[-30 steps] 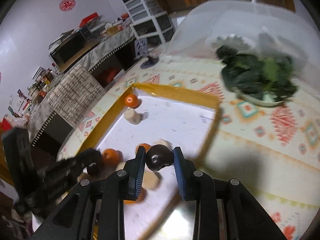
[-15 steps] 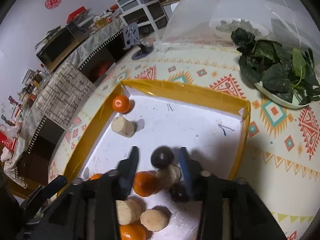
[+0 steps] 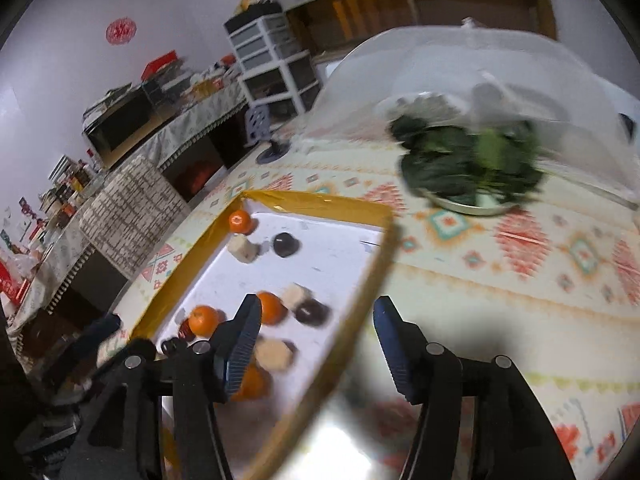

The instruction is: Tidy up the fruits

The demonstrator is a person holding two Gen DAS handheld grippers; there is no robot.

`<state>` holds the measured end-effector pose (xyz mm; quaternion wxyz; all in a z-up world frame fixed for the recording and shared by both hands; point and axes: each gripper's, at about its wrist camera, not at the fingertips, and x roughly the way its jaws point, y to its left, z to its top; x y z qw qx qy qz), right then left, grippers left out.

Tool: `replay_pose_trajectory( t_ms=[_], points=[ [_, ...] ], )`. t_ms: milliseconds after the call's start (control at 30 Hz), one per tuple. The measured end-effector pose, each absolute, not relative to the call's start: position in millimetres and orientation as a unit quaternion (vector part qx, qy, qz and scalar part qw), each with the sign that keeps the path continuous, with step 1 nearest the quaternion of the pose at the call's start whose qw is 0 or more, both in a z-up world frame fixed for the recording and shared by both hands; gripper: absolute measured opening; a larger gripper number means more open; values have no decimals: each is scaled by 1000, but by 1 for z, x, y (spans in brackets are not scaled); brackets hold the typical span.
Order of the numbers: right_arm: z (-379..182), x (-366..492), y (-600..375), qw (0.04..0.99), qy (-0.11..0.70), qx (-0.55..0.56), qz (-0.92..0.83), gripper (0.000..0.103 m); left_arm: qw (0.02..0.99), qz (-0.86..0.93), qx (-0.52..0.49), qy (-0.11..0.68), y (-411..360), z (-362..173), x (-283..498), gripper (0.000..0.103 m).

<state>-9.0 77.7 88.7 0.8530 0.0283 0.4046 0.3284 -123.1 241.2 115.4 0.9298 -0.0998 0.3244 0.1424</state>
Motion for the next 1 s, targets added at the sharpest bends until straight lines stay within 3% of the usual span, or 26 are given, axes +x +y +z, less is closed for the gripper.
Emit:
replay_pose_trajectory(
  t_ms=[233, 700, 900, 1000],
  points=[
    [85, -42, 6, 878, 385, 46, 279, 70, 938, 164, -40, 302, 180, 124, -128, 97],
    [71, -85, -28, 881, 386, 53, 268, 71, 941, 168, -40, 292, 142, 127, -152, 97],
    [80, -101, -18, 891, 363, 41, 268, 73, 945, 191, -32, 262, 144, 143, -169, 97],
    [86, -111, -11, 899, 346, 28, 269, 74, 952, 227, 1, 204, 137, 161, -190, 98]
  ],
)
